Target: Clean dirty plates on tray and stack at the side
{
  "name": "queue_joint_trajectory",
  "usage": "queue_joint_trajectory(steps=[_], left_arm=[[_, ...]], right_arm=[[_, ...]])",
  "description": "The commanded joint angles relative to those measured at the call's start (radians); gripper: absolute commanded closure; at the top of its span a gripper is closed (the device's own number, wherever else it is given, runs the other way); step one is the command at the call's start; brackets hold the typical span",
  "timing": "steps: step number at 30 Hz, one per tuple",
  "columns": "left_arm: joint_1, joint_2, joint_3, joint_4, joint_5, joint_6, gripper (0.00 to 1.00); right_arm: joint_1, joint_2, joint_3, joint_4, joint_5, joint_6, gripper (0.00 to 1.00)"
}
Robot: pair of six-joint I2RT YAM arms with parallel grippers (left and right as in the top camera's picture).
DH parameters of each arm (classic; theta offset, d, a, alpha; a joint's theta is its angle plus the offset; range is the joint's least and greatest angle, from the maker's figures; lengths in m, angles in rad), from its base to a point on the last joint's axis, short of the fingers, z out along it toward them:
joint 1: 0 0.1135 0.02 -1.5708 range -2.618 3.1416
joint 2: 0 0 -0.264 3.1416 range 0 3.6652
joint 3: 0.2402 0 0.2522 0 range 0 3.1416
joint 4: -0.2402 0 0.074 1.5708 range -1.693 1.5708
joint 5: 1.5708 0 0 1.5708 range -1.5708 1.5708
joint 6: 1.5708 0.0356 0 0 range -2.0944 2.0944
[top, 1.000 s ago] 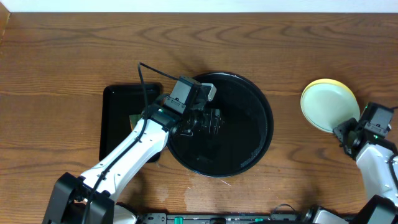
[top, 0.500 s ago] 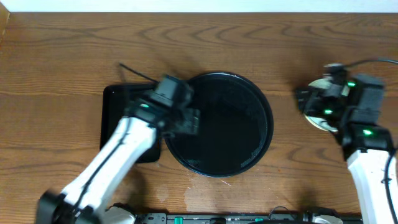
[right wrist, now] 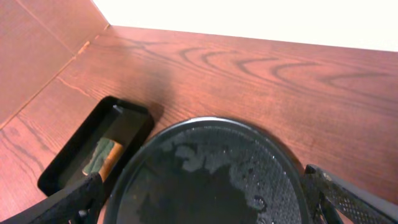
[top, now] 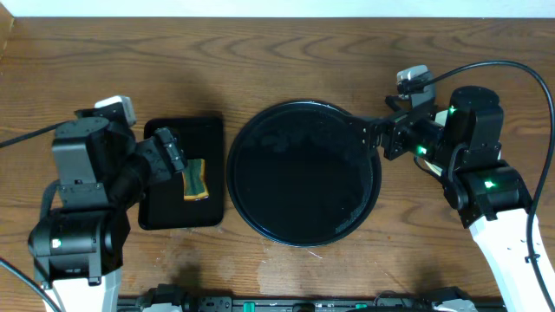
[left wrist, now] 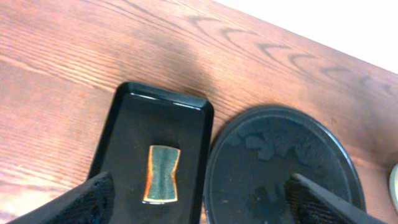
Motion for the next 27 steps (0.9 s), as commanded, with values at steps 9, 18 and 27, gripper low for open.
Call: queue_joint_trajectory(steps=[9,18,27], left_arm=[[0.019,0.016,-0.001,-0.005,-0.009,0.021,0.09],[0.019,0.023,-0.001,-0.005,-0.010,0.021,0.08],[0.019,0.023,-0.001,-0.005,-0.010,0.021,0.08]], right_arm=[[0.013,-0.006,0.013,-0.136,-0.005,-0.010,0.01],[0.006,-0.066,0.007,-0.187,-0.020,-0.133,0.01],[-0.024,-0.438,-0.058,-0.192,0.030,-0.399,0.01]])
